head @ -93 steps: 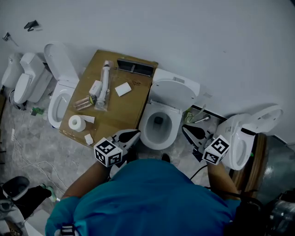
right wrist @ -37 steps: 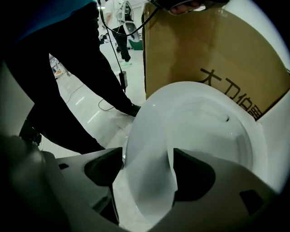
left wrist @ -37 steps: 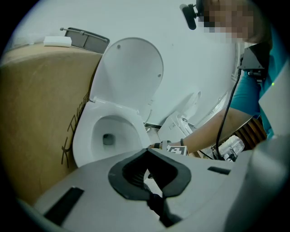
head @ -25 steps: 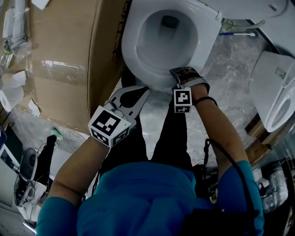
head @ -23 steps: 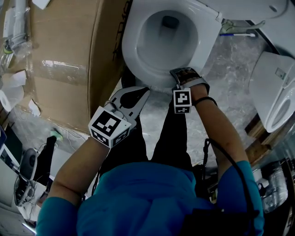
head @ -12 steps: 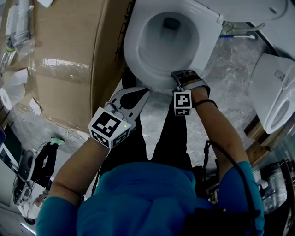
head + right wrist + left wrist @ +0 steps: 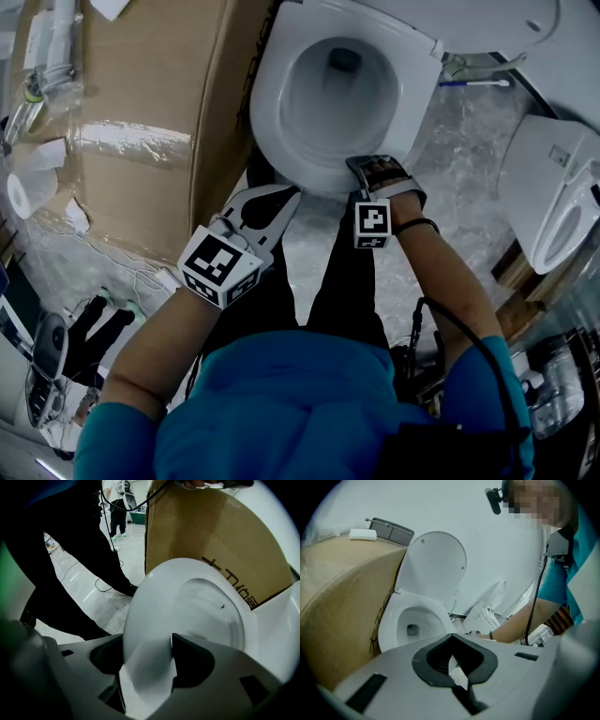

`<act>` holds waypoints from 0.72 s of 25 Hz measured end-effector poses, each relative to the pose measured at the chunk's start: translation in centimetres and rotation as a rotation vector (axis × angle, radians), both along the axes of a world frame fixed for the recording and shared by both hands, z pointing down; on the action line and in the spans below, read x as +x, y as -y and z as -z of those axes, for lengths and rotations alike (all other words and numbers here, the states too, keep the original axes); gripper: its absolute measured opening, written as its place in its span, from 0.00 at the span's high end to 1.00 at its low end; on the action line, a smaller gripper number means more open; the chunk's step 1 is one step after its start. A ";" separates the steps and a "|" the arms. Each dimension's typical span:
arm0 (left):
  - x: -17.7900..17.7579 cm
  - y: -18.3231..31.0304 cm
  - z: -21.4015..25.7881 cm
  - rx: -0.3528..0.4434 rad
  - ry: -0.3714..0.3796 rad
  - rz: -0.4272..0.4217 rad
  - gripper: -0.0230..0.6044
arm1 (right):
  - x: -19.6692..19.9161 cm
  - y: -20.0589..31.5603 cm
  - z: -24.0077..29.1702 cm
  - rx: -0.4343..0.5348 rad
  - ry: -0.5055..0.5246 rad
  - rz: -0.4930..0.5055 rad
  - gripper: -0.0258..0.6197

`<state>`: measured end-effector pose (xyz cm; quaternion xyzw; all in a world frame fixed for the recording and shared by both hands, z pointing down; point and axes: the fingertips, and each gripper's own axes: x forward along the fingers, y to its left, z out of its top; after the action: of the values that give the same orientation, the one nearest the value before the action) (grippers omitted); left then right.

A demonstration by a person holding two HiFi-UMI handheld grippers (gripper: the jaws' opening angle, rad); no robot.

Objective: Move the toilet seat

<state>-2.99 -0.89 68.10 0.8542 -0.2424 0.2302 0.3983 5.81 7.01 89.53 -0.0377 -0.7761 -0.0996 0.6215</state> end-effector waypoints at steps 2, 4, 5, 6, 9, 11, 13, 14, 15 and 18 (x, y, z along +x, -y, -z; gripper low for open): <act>0.0 0.1 0.5 0.006 -0.004 0.007 0.96 | 0.1 0.1 0.7 0.015 0.007 -0.015 0.53; 0.0 0.1 0.8 0.010 -0.006 0.011 0.96 | 0.1 0.3 1.2 0.026 0.013 -0.029 0.53; -0.1 0.1 0.8 0.011 -0.006 0.012 0.96 | 0.0 0.3 1.4 0.030 0.015 -0.036 0.53; -0.1 0.0 0.9 0.012 -0.005 0.014 0.96 | 0.0 0.4 1.7 0.033 0.018 -0.041 0.53; 0.0 0.0 1.4 0.018 -0.006 0.017 0.96 | 0.2 0.4 2.5 0.044 0.023 -0.062 0.53; 0.0 -0.1 1.7 0.024 -0.006 0.018 0.96 | 0.2 0.5 3.1 0.050 0.028 -0.078 0.53; -0.1 0.1 2.1 0.032 -0.005 0.024 0.96 | 0.2 0.6 3.7 0.057 0.037 -0.095 0.54; -0.1 0.3 2.3 0.037 -0.003 0.028 0.96 | 0.3 0.7 4.1 0.060 0.041 -0.104 0.54; -0.3 0.4 2.6 0.042 -0.001 0.034 0.96 | 0.3 0.8 4.4 0.063 0.045 -0.113 0.54; -0.6 0.9 3.3 0.058 0.004 0.052 0.96 | 0.5 0.9 5.4 0.070 0.056 -0.141 0.55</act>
<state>-3.60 -1.78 64.76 0.8585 -0.2717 0.2142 0.3786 6.36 6.15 84.13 0.0415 -0.7900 -0.0837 0.6059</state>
